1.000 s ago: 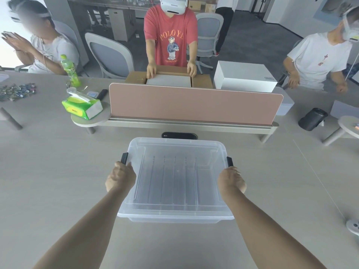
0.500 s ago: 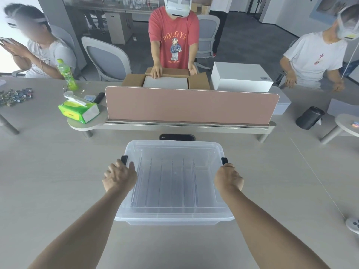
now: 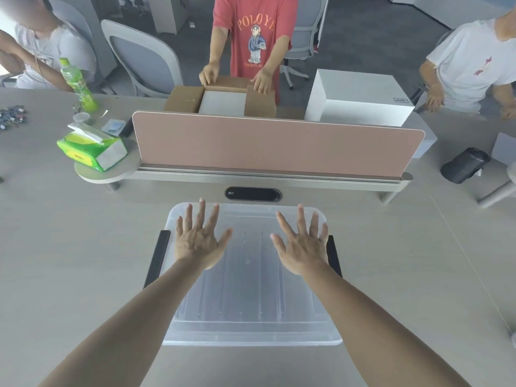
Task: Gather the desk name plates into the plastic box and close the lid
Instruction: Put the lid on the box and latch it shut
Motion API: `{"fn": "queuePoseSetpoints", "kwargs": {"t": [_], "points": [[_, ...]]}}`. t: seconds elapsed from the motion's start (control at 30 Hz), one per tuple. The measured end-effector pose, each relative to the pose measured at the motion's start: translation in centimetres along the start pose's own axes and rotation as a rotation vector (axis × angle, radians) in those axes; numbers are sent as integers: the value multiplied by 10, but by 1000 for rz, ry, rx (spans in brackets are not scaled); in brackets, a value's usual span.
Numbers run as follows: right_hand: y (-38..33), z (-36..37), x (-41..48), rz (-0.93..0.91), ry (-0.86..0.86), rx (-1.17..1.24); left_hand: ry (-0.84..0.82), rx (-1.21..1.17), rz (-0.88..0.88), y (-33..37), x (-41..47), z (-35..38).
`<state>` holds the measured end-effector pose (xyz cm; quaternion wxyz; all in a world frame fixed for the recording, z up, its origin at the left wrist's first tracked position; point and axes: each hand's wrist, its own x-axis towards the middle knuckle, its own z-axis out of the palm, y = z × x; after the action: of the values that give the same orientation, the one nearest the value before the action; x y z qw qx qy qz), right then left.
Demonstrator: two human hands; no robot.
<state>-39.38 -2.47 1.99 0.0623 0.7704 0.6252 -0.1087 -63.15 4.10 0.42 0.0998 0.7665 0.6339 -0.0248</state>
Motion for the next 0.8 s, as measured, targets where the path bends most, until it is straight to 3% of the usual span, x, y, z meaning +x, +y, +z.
{"fn": "queuePoseSetpoints", "kwargs": {"t": [0.2,0.43,0.6,0.8], "points": [[2,13,25,27,75,-84,40,91,-35,11,17,7],[5,2,43,33,47,-45,47,84,-58,23,33,-7],[11,-11,-2,-54,32,142,5,-39,162,10,-15,-16],[13,17,-51,-202,-4,27,-34,74,217,10,-51,3]]}}
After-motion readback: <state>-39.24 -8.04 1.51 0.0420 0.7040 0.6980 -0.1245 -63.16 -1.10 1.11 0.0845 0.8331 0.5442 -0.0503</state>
